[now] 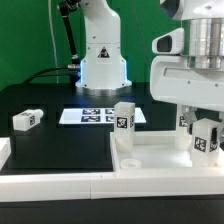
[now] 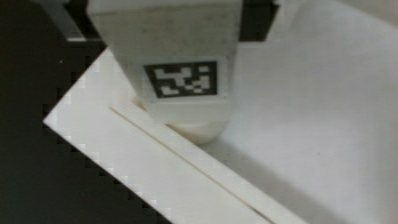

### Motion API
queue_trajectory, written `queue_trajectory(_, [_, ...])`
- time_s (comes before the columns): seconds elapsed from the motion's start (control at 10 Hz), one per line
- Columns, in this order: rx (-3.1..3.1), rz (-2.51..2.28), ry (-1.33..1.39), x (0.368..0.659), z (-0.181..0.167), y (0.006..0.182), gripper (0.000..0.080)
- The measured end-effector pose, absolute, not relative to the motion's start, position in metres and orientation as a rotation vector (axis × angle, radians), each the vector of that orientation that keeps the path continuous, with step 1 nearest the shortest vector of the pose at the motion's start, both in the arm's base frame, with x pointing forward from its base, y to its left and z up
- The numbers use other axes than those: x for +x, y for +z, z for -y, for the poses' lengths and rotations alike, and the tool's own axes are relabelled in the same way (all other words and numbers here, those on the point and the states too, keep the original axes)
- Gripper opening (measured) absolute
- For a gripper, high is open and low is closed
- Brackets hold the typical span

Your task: Assemble square table

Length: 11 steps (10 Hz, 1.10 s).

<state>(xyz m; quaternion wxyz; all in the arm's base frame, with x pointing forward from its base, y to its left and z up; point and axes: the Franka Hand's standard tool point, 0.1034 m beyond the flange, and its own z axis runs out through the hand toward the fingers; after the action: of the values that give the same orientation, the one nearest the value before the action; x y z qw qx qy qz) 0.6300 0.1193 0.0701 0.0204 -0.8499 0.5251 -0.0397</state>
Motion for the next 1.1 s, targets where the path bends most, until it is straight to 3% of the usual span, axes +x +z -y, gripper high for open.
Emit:
queue_trajectory(0.6, [-1.799, -2.395, 0.011, 0.6299, -0.1226, 0.0689, 0.0291])
queue_trajectory(1.1, [-1.495, -2.562, 0.054, 0.6308, -0.1218, 0.0689, 0.0291])
